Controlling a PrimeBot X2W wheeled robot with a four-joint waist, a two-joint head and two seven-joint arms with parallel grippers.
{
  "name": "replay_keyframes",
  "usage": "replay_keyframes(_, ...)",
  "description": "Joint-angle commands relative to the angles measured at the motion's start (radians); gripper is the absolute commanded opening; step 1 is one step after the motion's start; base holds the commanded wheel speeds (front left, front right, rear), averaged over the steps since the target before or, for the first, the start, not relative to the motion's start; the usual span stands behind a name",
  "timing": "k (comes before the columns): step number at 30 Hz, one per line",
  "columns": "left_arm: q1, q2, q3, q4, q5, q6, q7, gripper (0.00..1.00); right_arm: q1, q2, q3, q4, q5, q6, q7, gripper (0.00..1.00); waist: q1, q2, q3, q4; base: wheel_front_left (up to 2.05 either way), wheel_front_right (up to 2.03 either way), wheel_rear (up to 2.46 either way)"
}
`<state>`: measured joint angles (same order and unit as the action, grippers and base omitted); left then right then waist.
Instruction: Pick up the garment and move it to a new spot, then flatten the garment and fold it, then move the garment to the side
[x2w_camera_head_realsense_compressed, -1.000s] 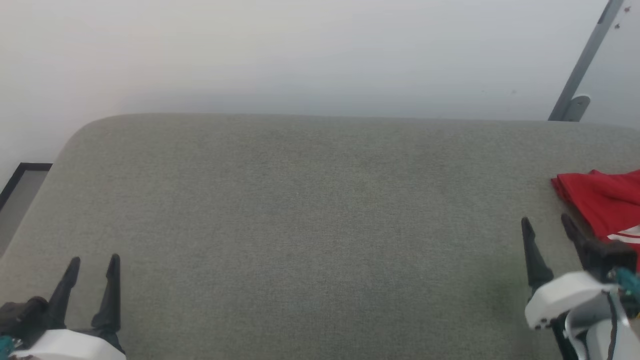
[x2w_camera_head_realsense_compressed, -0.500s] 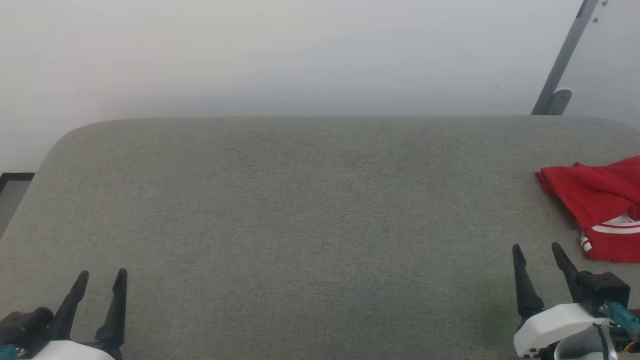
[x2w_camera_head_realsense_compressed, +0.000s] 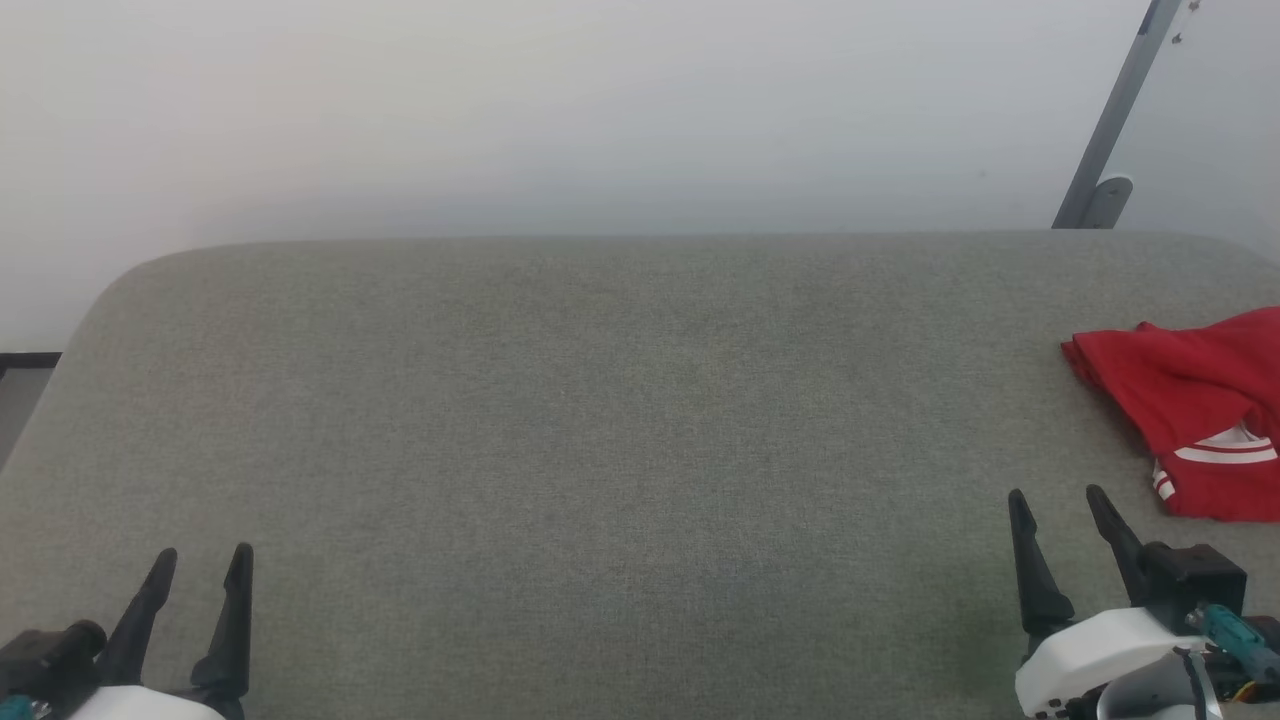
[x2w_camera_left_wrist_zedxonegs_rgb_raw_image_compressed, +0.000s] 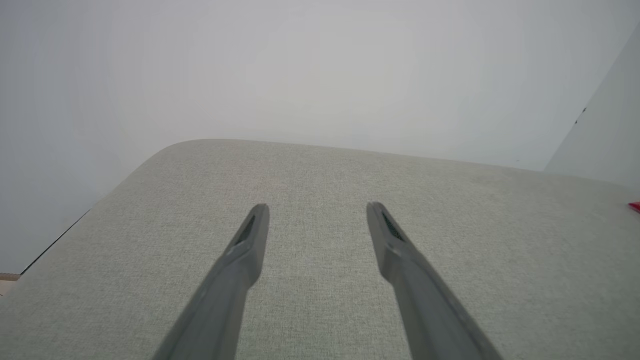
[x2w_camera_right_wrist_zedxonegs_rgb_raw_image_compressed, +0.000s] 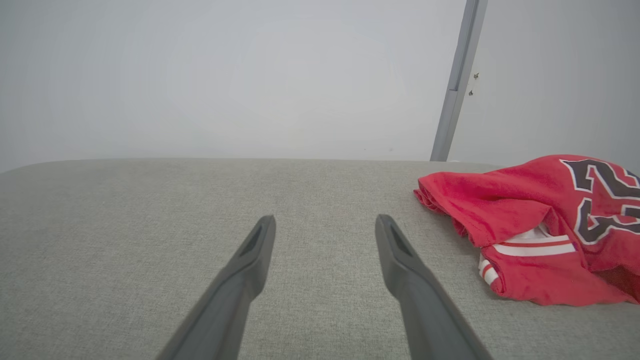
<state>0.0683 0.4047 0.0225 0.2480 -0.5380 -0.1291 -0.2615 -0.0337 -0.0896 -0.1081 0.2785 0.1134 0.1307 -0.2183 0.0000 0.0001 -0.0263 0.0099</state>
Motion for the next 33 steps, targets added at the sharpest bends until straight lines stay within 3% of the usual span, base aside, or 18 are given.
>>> replay_keyframes(1,0.012,-0.002,0.004,-0.001,0.005,-0.002,-0.004,1.00,0.009,0.002,0.000,-0.006,0.005,0.000,0.002,1.00,0.0000,-0.0001,0.000,0.001,0.00,0.00,0.00)
replay_keyframes(11,0.023,-0.012,0.009,-0.018,0.014,-0.002,-0.004,1.00,0.008,0.008,0.004,-0.019,0.005,0.000,0.008,1.00,0.0000,-0.0001,-0.005,0.006,0.00,0.00,0.00)
replay_keyframes(12,0.013,-0.011,0.006,-0.016,0.005,0.000,0.000,0.00,0.003,0.004,0.004,-0.014,0.005,0.000,0.005,0.00,0.0000,-0.0001,-0.005,0.006,0.00,0.00,0.00)
replay_keyframes(16,0.020,-0.046,-0.004,0.013,-0.003,0.000,0.003,0.00,0.020,0.011,0.003,0.020,0.013,0.000,0.008,0.00,0.0000,-0.0001,-0.006,0.006,0.00,0.00,0.00)
replay_keyframes(33,-0.027,-0.114,0.019,0.008,-0.242,0.000,0.086,0.00,-0.004,0.017,0.000,0.007,0.344,0.000,0.082,0.00,0.0000,-0.0001,-0.001,0.004,0.00,0.00,0.00)
